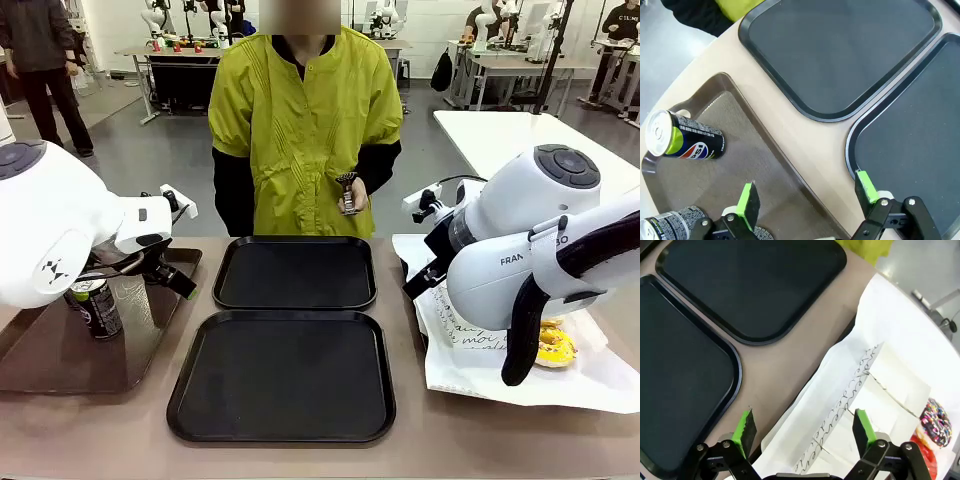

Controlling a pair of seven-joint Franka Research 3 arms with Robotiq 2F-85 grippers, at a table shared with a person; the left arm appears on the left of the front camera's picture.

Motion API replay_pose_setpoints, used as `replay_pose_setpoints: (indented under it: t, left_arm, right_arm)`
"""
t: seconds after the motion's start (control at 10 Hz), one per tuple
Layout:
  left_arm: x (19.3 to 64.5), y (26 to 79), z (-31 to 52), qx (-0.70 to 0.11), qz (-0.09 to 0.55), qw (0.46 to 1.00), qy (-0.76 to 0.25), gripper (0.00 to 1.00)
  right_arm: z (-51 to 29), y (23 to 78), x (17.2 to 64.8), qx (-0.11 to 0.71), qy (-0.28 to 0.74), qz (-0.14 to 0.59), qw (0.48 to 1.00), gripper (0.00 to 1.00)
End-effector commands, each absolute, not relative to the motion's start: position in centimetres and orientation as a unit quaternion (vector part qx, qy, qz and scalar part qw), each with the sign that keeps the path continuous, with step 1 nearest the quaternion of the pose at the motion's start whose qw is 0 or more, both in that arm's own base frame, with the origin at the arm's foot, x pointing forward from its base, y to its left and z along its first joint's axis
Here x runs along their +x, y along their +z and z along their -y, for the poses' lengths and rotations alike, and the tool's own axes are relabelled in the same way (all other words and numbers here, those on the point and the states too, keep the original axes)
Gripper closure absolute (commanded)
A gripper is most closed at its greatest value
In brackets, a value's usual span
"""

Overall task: Set up donuts and drinks on trays.
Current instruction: Pick up one Pepsi coke and place it on the Flat Tray.

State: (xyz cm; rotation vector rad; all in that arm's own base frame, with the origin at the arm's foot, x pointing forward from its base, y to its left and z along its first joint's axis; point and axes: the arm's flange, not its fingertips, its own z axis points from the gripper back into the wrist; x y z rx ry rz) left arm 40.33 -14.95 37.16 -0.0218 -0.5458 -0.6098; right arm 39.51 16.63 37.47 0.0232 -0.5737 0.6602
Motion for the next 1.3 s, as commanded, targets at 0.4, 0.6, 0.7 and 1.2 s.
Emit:
replay_pose_setpoints:
  t: [0.4, 0.6, 0.7, 1.2]
  left_arm:
    - [40.3, 37.2, 15.0, -0.011, 0.266, 0.917, -0.297, 0.00]
    - [40.3, 37.2, 15.0, -0.011, 0.266, 0.917, -0.297, 0.00]
    - [40.3, 37.2, 15.0, -0.011, 0.266, 0.917, -0.297, 0.00]
    - [37.4, 38.6, 14.3, -0.001, 0.260, 0.912, -0.317, 0.00]
  right_arm:
    - [-16.6, 37.5, 39.5, 0.011, 0.320, 0.278, 0.906, 0.00]
    - [-16.6, 37.5, 39.5, 0.011, 0.320, 0.278, 0.906, 0.00]
    - [-16.6, 37.5, 39.5, 0.011, 0.320, 0.278, 0.906, 0.00]
    - [-16.5, 39.0, 36.8, 0.011, 0.328, 0.280, 0.902, 0.00]
